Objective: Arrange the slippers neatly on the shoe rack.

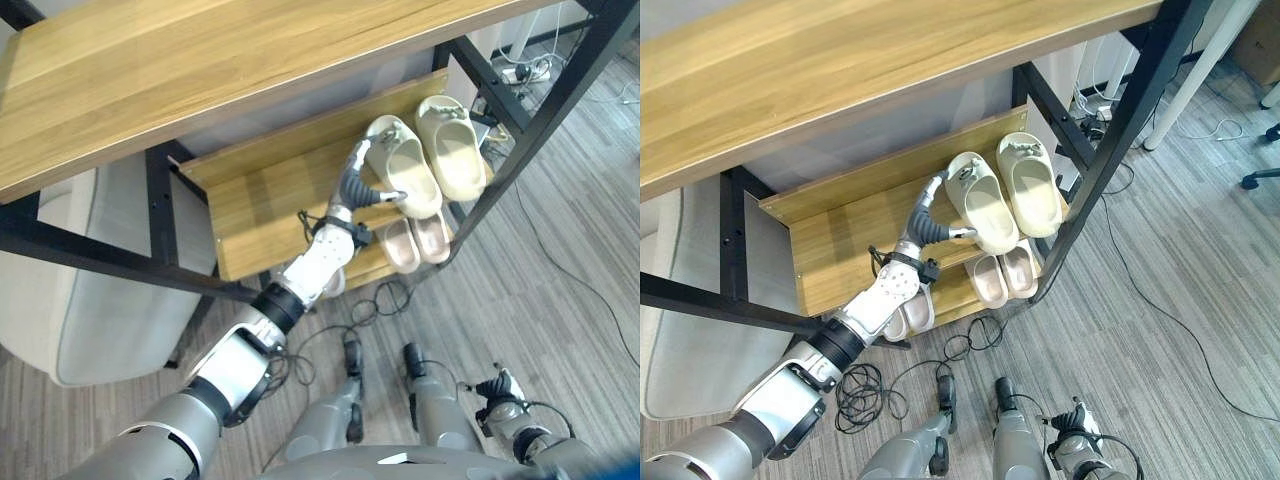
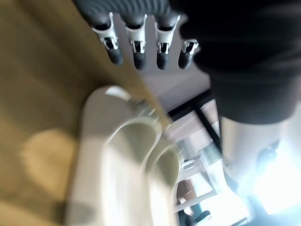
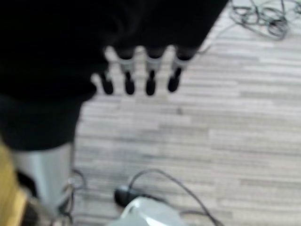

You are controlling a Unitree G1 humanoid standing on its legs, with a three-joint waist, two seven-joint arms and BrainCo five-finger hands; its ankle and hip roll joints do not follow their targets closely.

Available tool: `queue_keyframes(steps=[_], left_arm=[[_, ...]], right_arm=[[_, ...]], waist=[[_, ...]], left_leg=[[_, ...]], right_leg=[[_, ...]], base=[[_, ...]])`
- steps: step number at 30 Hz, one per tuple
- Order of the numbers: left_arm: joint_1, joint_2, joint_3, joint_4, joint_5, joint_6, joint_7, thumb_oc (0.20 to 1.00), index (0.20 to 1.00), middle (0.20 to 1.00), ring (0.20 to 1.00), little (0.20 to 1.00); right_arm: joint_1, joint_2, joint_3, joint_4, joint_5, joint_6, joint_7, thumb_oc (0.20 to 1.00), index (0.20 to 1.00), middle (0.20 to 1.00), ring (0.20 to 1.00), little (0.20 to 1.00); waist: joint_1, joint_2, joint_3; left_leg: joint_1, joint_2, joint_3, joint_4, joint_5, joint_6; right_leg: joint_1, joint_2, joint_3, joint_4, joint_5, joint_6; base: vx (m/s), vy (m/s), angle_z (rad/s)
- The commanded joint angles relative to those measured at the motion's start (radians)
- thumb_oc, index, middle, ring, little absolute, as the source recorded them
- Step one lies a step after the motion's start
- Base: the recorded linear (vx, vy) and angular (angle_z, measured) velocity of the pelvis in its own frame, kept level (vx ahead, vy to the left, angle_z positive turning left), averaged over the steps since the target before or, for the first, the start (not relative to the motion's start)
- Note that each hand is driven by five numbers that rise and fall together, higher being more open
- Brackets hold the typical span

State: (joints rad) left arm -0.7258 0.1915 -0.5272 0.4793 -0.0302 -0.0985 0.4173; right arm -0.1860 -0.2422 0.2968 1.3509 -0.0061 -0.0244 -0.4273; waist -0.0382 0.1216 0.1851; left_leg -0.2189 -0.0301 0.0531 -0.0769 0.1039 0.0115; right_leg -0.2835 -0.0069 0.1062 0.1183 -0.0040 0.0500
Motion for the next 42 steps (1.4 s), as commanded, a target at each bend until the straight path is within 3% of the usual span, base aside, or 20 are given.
queue_keyframes(steps=[1,11,20,29,39,42], left_arm=[[0.009,0.012,0.056,-0.075,-0.03,-0.077,-0.037,1.0,1.0,1.0,1.0,1.0],[0.274,0.187,0.105,-0.233,-0.011,-0.087,-0.19,1.0,1.0,1.0,1.0,1.0],[0.517,0.28,0.133,-0.31,-0.057,-0.08,-0.353,1.0,1.0,1.0,1.0,1.0],[0.697,0.307,0.144,-0.3,-0.098,-0.072,-0.462,1.0,1.0,1.0,1.0,1.0],[0.779,0.334,0.141,-0.227,-0.076,-0.045,-0.531,1.0,1.0,1.0,1.0,1.0],[0.843,0.363,0.152,-0.172,-0.139,-0.025,-0.596,1.0,1.0,1.0,1.0,1.0]], right_arm=[[0.067,-0.008,-0.026,-0.011,-0.022,0.01,0.023,1.0,1.0,1.0,1.0,1.0],[0.157,0.02,-0.079,-0.014,-0.031,0.011,0.079,1.0,1.0,1.0,1.0,1.0],[0.225,0.041,-0.099,-0.023,-0.049,0.008,0.13,1.0,1.0,1.0,1.0,1.0],[0.289,0.06,-0.109,0.0,-0.059,0.006,0.175,1.0,1.0,1.0,1.0,1.0],[0.306,0.057,-0.141,0.015,-0.032,0.007,0.197,1.0,1.0,1.0,1.0,1.0],[0.303,0.043,-0.155,0.017,-0.021,0.009,0.218,1.0,1.0,1.0,1.0,1.0]], waist=[[0.019,0.012,-0.052],[0.054,-0.017,-0.12],[0.08,-0.058,-0.195],[0.083,-0.079,-0.239],[0.071,-0.073,-0.26],[0.069,-0.066,-0.263]], left_leg=[[-0.025,-0.055,-0.062,0.061,-0.036,0.006],[0.1,-0.046,-0.095,0.061,-0.061,0.001],[0.183,-0.039,-0.111,0.073,-0.092,-0.003],[0.247,-0.029,-0.107,0.048,-0.095,-0.006],[0.257,-0.024,-0.107,0.017,-0.071,-0.008],[0.266,-0.026,-0.107,0.005,-0.072,-0.005]], right_leg=[[0.006,-0.012,-0.071,0.084,-0.054,0.032],[0.162,-0.017,-0.125,0.031,-0.064,0.038],[0.279,-0.019,-0.146,-0.032,-0.062,0.037],[0.34,-0.017,-0.141,-0.069,-0.055,0.033],[0.342,-0.016,-0.147,-0.079,-0.04,0.032],[0.347,-0.017,-0.146,-0.081,-0.044,0.033]], base=[[0.04,-0.033,0.14],[0.07,-0.033,0.14],[0.03,-0.026,0.09],[-0.01,-0.006,0.0],[-0.04,0.002,0.0],[0.0,0.0,0.0]])
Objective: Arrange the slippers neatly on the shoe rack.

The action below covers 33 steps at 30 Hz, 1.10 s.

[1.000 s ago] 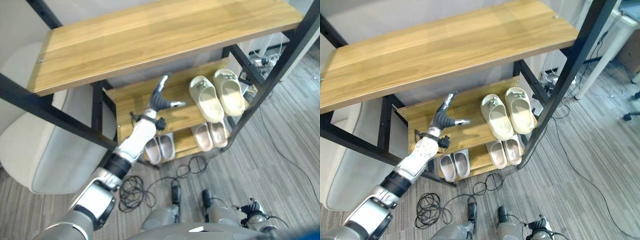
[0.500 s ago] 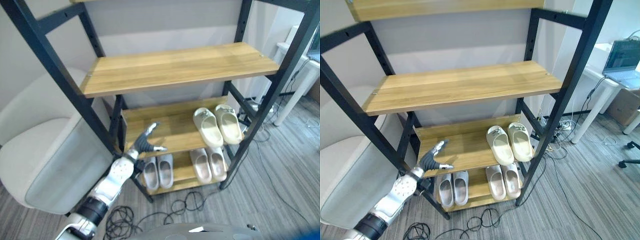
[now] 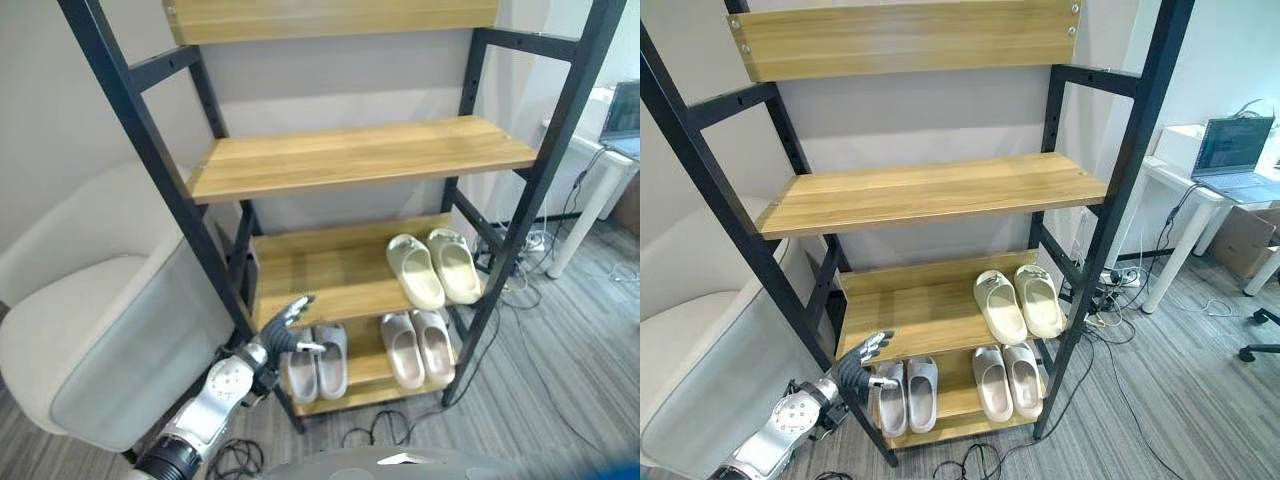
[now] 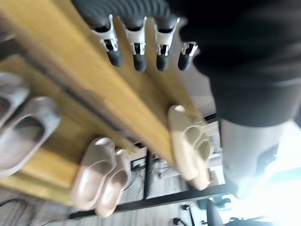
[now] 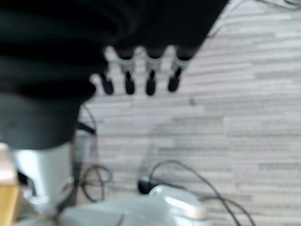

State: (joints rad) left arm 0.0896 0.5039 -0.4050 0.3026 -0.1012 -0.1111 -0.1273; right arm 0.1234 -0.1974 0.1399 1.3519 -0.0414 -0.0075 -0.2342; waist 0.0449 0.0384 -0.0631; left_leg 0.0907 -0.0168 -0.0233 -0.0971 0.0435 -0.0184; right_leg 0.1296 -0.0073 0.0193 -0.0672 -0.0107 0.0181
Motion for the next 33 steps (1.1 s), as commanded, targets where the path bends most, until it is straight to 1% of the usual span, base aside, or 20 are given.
queue_keyframes(steps=[1,2,5,6,7,8,10,11,14,15,16,17,18,19,22,27,28,31,33], left_arm=[[0.029,0.051,0.031,0.004,-0.069,-0.012,-0.052,1.0,1.0,1.0,1.0,1.0],[0.054,0.071,0.029,0.021,-0.071,-0.008,-0.075,1.0,1.0,1.0,1.0,1.0],[0.078,0.08,0.033,0.056,-0.065,-0.005,-0.092,1.0,1.0,1.0,1.0,1.0],[0.087,0.077,0.036,0.077,-0.065,-0.004,-0.095,1.0,1.0,1.0,1.0,1.0],[0.098,0.062,0.044,0.14,-0.056,0.004,-0.097,1.0,1.0,1.0,1.0,1.0],[0.097,0.06,0.044,0.142,-0.055,0.003,-0.097,1.0,1.0,1.0,1.0,1.0],[0.1,0.044,0.061,0.239,0.0,0.003,-0.077,1.0,1.0,1.0,1.0,1.0],[0.099,0.042,0.061,0.242,0.001,0.002,-0.076,1.0,1.0,1.0,1.0,1.0],[0.105,0.022,0.086,0.365,0.082,0.007,-0.053,1.0,1.0,1.0,1.0,1.0],[0.096,0.0,0.093,0.44,0.124,0.007,-0.039,1.0,1.0,1.0,1.0,1.0],[0.074,-0.035,0.107,0.558,0.202,0.013,-0.005,1.0,1.0,1.0,1.0,1.0],[0.054,-0.061,0.117,0.631,0.24,0.02,0.026,1.0,1.0,1.0,1.0,1.0],[0.054,-0.061,0.117,0.632,0.24,0.019,0.026,1.0,1.0,1.0,1.0,1.0],[0.023,-0.1,0.143,0.766,0.294,0.03,0.079,1.0,1.0,1.0,1.0,1.0],[-0.011,-0.136,0.162,0.896,0.366,0.045,0.137,1.0,1.0,1.0,1.0,1.0],[-0.014,-0.175,0.163,0.939,0.387,0.049,0.15,1.0,1.0,1.0,1.0,1.0],[-0.013,-0.199,0.148,0.946,0.402,0.048,0.15,1.0,1.0,1.0,1.0,1.0],[-0.013,-0.219,0.129,0.947,0.412,0.049,0.149,1.0,1.0,1.0,1.0,1.0],[-0.02,-0.24,0.095,0.935,0.432,0.045,0.155,1.0,1.0,1.0,1.0,1.0]], right_arm=[[-0.006,-0.001,0.002,0.016,0.014,-0.008,0.025,1.0,1.0,1.0,1.0,1.0],[-0.005,-0.005,-0.003,0.027,0.017,-0.006,0.033,1.0,1.0,1.0,1.0,1.0],[0.001,-0.007,-0.006,0.037,0.019,-0.007,0.043,1.0,1.0,1.0,1.0,1.0],[0.003,-0.009,-0.007,0.04,0.022,-0.007,0.045,1.0,1.0,1.0,1.0,1.0],[0.007,-0.012,-0.012,0.047,0.031,-0.008,0.051,1.0,1.0,1.0,1.0,1.0],[0.007,-0.013,-0.012,0.047,0.031,-0.008,0.051,1.0,1.0,1.0,1.0,1.0],[0.008,-0.022,-0.018,0.054,0.04,-0.006,0.056,1.0,1.0,1.0,1.0,1.0],[0.007,-0.023,-0.018,0.054,0.04,-0.006,0.056,1.0,1.0,1.0,1.0,1.0],[0.009,-0.033,-0.025,0.057,0.047,-0.007,0.062,1.0,1.0,1.0,1.0,1.0],[0.007,-0.037,-0.027,0.061,0.05,-0.007,0.064,1.0,1.0,1.0,1.0,1.0],[0.003,-0.043,-0.032,0.064,0.057,-0.007,0.066,1.0,1.0,1.0,1.0,1.0],[0.0,-0.049,-0.033,0.064,0.061,-0.007,0.067,1.0,1.0,1.0,1.0,1.0],[0.0,-0.05,-0.033,0.065,0.061,-0.007,0.067,1.0,1.0,1.0,1.0,1.0],[-0.006,-0.057,-0.037,0.064,0.07,-0.009,0.07,1.0,1.0,1.0,1.0,1.0],[-0.018,-0.074,-0.053,0.065,0.093,-0.008,0.076,1.0,1.0,1.0,1.0,1.0],[-0.022,-0.076,-0.074,0.063,0.136,-0.012,0.089,1.0,1.0,1.0,1.0,1.0],[-0.017,-0.073,-0.085,0.067,0.153,-0.014,0.09,1.0,1.0,1.0,1.0,1.0],[-0.01,-0.067,-0.091,0.071,0.167,-0.014,0.095,1.0,1.0,1.0,1.0,1.0],[-0.004,-0.057,-0.093,0.078,0.186,-0.017,0.094,1.0,1.0,1.0,1.0,1.0]], waist=[[-0.014,0.017,-0.015],[-0.016,0.02,-0.017],[-0.018,0.022,-0.022],[-0.019,0.023,-0.024],[-0.021,0.023,-0.026],[-0.021,0.024,-0.026],[-0.021,0.023,-0.025],[-0.021,0.024,-0.025],[-0.023,0.025,-0.022],[-0.024,0.025,-0.02],[-0.025,0.022,-0.018],[-0.026,0.021,-0.015],[-0.026,0.021,-0.015],[-0.027,0.015,-0.015],[-0.029,0.005,-0.012],[-0.03,0.0,-0.008],[-0.034,-0.002,-0.006],[-0.036,-0.005,-0.004],[-0.042,-0.006,0.001]], left_leg=[[-0.044,-0.039,-0.031,0.025,-0.012,0.025],[-0.046,-0.038,-0.027,0.023,-0.01,0.025],[-0.047,-0.038,-0.022,0.021,-0.01,0.024],[-0.047,-0.038,-0.02,0.02,-0.011,0.025],[-0.048,-0.038,-0.015,0.02,-0.011,0.026],[-0.048,-0.038,-0.015,0.02,-0.011,0.026],[-0.049,-0.037,-0.009,0.021,-0.012,0.027],[-0.049,-0.037,-0.009,0.021,-0.012,0.027],[-0.047,-0.037,-0.005,0.024,-0.015,0.027],[-0.046,-0.037,-0.005,0.027,-0.016,0.028],[-0.046,-0.037,-0.006,0.03,-0.017,0.029],[-0.046,-0.036,-0.007,0.033,-0.019,0.029],[-0.046,-0.036,-0.007,0.033,-0.019,0.029],[-0.045,-0.035,-0.007,0.036,-0.023,0.029],[-0.04,-0.034,-0.006,0.039,-0.029,0.03],[-0.038,-0.032,-0.005,0.043,-0.035,0.031],[-0.037,-0.032,-0.003,0.043,-0.036,0.032],[-0.036,-0.03,-0.002,0.044,-0.038,0.033],[-0.035,-0.029,-0.001,0.045,-0.04,0.033]], right_leg=[[-0.067,-0.017,-0.058,0.105,-0.037,0.065],[-0.07,-0.018,-0.056,0.105,-0.034,0.065],[-0.074,-0.019,-0.053,0.102,-0.029,0.066],[-0.076,-0.019,-0.051,0.099,-0.027,0.066],[-0.078,-0.019,-0.047,0.095,-0.025,0.066],[-0.078,-0.018,-0.047,0.095,-0.025,0.066],[-0.08,-0.018,-0.044,0.093,-0.024,0.066],[-0.08,-0.018,-0.044,0.093,-0.024,0.066],[-0.081,-0.019,-0.041,0.094,-0.024,0.065],[-0.08,-0.018,-0.04,0.095,-0.024,0.064],[-0.08,-0.018,-0.039,0.097,-0.026,0.062],[-0.08,-0.018,-0.04,0.099,-0.028,0.061],[-0.08,-0.018,-0.04,0.099,-0.028,0.061],[-0.081,-0.017,-0.04,0.102,-0.031,0.059],[-0.079,-0.016,-0.038,0.105,-0.035,0.056],[-0.08,-0.014,-0.034,0.109,-0.039,0.054],[-0.081,-0.013,-0.033,0.109,-0.038,0.054],[-0.082,-0.012,-0.032,0.109,-0.038,0.053],[-0.084,-0.01,-0.031,0.11,-0.039,0.051]], base=[[-0.03,0.025,-0.01],[0.0,0.0,0.0],[0.0,0.0,0.0],[0.0,0.0,0.0],[0.0,0.0,0.0],[-0.02,0.008,-0.05],[-0.01,0.007,-0.06],[0.0,0.0,0.0],[0.0,0.005,-0.01],[0.0,0.018,-0.07],[0.0,0.016,-0.07],[-0.01,0.013,-0.05],[0.0,0.0,0.0],[0.0,0.0,0.0],[0.0,0.0,0.0],[0.0,0.0,0.0],[0.0,0.0,0.0],[0.0,-0.011,-0.04],[0.0,-0.006,-0.02]])
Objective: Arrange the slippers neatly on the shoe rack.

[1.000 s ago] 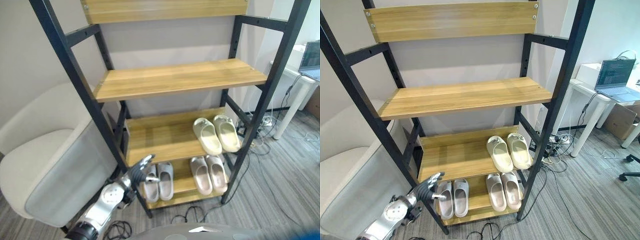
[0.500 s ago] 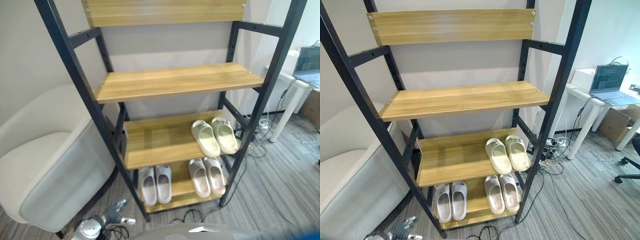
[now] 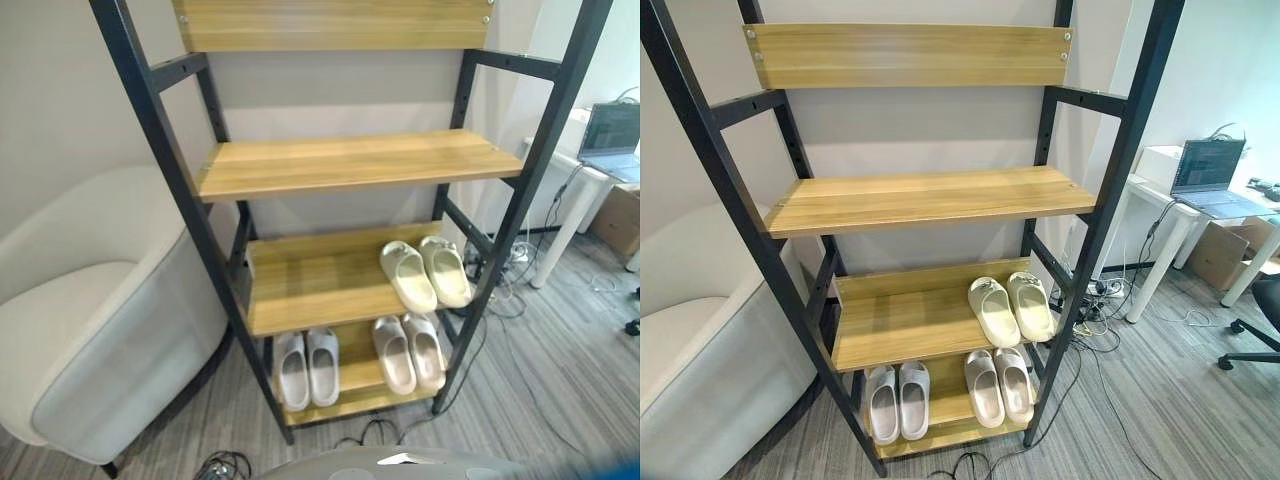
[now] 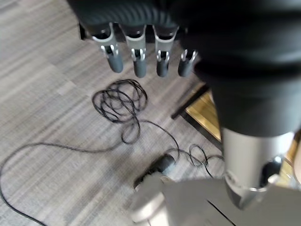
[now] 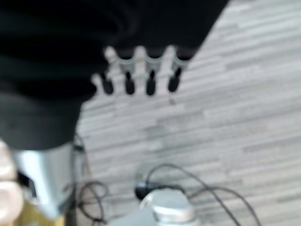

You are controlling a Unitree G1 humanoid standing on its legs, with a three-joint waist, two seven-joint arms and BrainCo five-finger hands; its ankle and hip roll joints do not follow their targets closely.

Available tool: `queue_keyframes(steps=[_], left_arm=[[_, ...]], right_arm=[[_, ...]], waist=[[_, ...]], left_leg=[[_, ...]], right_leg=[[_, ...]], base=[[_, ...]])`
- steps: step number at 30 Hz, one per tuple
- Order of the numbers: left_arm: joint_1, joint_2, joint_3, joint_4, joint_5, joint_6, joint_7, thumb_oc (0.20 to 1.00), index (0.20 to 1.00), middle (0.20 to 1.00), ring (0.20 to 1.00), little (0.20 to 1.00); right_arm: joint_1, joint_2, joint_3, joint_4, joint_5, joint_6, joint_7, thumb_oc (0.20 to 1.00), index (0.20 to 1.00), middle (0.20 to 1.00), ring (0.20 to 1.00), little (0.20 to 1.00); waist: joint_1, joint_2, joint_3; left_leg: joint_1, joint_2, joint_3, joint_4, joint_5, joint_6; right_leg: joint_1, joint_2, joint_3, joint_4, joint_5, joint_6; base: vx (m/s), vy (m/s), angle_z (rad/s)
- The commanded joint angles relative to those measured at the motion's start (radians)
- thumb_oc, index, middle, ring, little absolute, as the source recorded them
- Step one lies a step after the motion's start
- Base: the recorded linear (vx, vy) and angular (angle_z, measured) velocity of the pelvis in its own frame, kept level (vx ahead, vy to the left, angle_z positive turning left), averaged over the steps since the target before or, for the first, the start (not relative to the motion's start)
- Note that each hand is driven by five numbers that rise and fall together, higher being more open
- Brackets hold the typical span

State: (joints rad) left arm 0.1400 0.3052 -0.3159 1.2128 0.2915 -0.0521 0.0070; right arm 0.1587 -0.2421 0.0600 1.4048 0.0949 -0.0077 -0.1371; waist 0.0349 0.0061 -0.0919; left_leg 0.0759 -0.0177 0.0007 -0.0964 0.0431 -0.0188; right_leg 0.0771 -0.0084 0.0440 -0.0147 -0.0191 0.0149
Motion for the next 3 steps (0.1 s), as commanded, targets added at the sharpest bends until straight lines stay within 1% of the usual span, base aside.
queue_keyframes(steps=[1,3], left_arm=[[-0.074,-0.044,-0.003,0.019,0.046,-0.014,0.022,1.0,1.0,1.0,1.0,1.0],[-0.075,-0.051,-0.022,0.015,0.067,-0.018,0.023,1.0,1.0,1.0,1.0,1.0]], right_arm=[[-0.038,-0.008,-0.014,0.025,0.057,-0.016,-0.001,1.0,1.0,1.0,1.0,1.0],[-0.035,-0.001,-0.013,0.026,0.063,-0.018,-0.002,1.0,1.0,1.0,1.0,1.0]], waist=[[-0.034,0.027,0.033],[-0.037,0.028,0.035]], left_leg=[[-0.02,-0.027,-0.025,0.045,-0.04,0.034],[-0.019,-0.026,-0.025,0.044,-0.04,0.034]], right_leg=[[-0.031,-0.008,-0.055,0.058,-0.031,0.054],[-0.03,-0.008,-0.053,0.057,-0.032,0.054]], base=[[0.0,0.0,0.0],[0.0,0.0,0.0]])
